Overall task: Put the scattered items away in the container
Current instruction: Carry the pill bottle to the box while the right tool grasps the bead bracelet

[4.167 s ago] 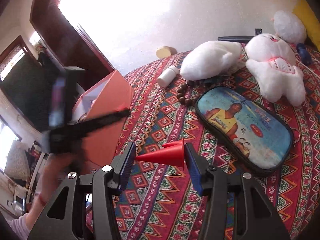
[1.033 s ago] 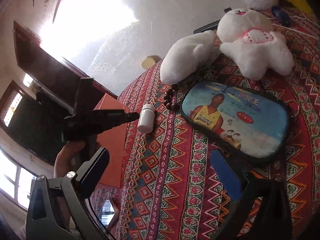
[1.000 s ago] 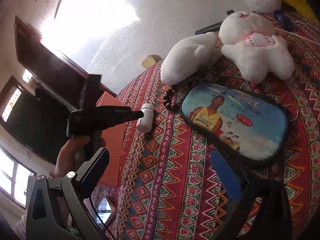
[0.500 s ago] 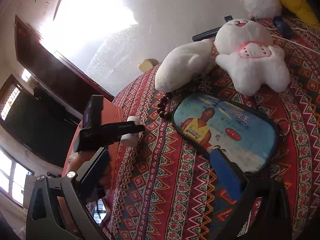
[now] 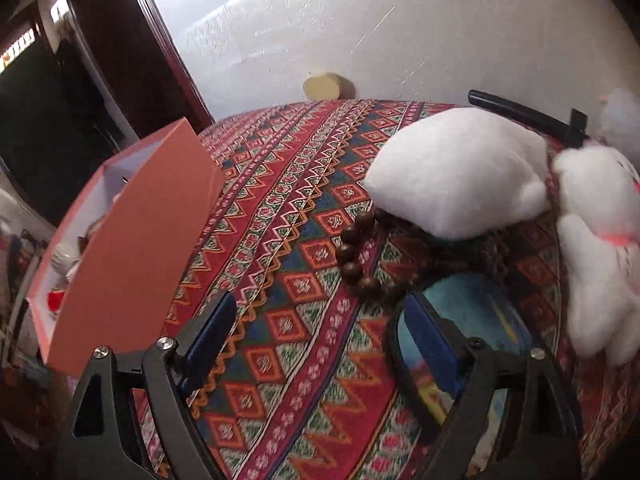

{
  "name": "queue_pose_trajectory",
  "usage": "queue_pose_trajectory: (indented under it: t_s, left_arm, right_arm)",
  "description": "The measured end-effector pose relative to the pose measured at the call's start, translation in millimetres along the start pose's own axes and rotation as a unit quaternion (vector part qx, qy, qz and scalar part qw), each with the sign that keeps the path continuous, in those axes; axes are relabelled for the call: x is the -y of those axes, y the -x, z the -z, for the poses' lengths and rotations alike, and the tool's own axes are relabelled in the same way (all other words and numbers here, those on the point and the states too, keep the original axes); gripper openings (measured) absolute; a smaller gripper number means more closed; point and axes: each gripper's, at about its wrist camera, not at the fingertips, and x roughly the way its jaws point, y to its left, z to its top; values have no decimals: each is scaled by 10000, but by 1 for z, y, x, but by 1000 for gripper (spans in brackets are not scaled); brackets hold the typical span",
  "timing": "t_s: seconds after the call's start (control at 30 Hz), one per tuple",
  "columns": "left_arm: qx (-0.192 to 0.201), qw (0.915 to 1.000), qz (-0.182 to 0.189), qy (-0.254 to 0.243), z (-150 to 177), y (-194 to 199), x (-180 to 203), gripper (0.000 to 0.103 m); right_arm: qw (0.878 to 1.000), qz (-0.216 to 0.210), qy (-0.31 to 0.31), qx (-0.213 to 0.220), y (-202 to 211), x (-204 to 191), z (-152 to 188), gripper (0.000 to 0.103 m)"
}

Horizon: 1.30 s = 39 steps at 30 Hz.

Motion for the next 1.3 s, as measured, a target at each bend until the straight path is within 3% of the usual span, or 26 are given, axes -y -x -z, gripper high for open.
queue_pose_trajectory:
  t_s: [0.17,0.23,0.27,0.3,0.37,0.5,0.7,0.9,1.1,1.3]
  left_arm:
    - [-71,9994,-51,342,-14,2,-42,40]
    - [-76,9992,-73,393,-18,3,-49,40]
    - [-43,9991,-106,404,-19,3,-49,40]
    - [-1,9991,-117,411,-20,6,-49,40]
    - [104,9991,-108,404,-21,10,-49,40]
    - [351,9985,-236,345,-18,27,-50,40]
    - [417,9978,-128,502,-11,51,-62,40]
    - [490,9976,-115,482,-7,67,-66,40]
    - [809,9956,-24,474,-17,87,-71,40]
    - [1116,9924,-183,484,-41,90,-90,40]
  right_arm:
    - [9945,410,384,-881,-85,-5,-33,78]
    - [9890,633,367,-1288,-115,-1,-28,50]
    - [9897,708,371,-1190,-115,0,-25,46]
    - [9925,544,208,-1077,-109,4,-24,17]
    - [9934,-223,-630,-930,-85,21,-17,18]
    - [9905,-823,-986,-484,-10,23,2,18]
    - [9876,-1351,-787,-122,110,-7,23,18]
    - [9875,-1556,-233,15,187,-72,32,18]
    - [9833,-1732,375,405,225,-144,-2,18]
    - [9766,-1728,1135,595,205,-238,-54,18]
